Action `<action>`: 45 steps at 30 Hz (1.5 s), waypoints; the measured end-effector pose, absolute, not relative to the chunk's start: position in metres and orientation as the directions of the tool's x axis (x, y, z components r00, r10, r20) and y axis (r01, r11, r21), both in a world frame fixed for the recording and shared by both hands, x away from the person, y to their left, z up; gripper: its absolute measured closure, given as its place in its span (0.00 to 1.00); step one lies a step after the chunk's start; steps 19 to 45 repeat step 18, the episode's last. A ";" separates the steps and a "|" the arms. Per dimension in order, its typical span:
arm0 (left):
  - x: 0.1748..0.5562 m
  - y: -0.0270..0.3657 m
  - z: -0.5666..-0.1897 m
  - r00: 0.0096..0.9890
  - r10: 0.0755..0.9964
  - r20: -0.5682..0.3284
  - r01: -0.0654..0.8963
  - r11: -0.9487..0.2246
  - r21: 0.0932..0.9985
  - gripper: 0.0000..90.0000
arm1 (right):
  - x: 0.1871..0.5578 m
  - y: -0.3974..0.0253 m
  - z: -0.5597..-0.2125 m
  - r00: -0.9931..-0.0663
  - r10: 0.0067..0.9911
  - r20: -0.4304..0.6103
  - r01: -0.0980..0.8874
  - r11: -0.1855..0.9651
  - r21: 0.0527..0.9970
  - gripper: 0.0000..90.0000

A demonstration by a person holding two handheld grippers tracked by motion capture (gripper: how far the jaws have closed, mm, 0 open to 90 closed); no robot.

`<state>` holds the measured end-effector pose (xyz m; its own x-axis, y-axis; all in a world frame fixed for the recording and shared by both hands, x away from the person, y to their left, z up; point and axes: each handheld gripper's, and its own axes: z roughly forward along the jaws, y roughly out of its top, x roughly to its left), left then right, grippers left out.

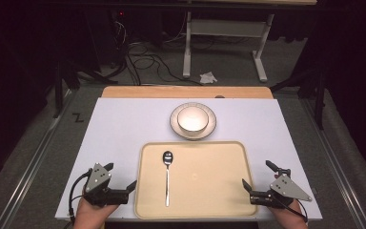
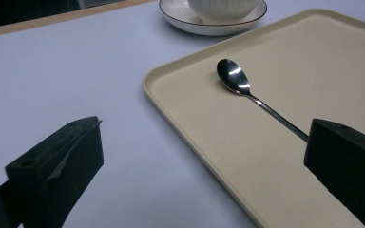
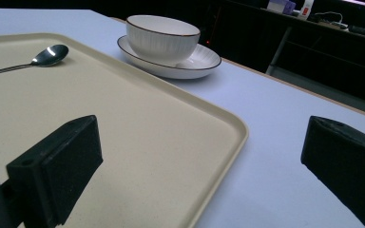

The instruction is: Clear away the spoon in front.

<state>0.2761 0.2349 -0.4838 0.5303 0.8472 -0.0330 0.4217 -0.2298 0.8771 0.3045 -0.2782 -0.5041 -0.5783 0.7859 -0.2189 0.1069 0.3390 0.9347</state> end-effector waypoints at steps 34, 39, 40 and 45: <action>0.277 0.237 -0.486 0.523 0.850 -0.067 0.452 -0.209 0.867 0.01 | 0.306 -0.279 -0.502 -0.585 0.780 -0.223 0.093 0.338 0.937 0.01; 0.277 0.237 -0.486 0.523 0.850 -0.067 0.452 -0.209 0.867 0.01 | 0.306 -0.279 -0.502 -0.585 0.780 -0.223 0.093 0.338 0.937 0.01; 0.277 0.237 -0.486 0.523 0.850 -0.067 0.452 -0.209 0.867 0.01 | 0.306 -0.279 -0.502 -0.585 0.780 -0.223 0.093 0.338 0.937 0.01; 0.277 0.237 -0.486 0.523 0.850 -0.067 0.452 -0.209 0.867 0.01 | 0.306 -0.279 -0.502 -0.585 0.780 -0.223 0.093 0.338 0.937 0.01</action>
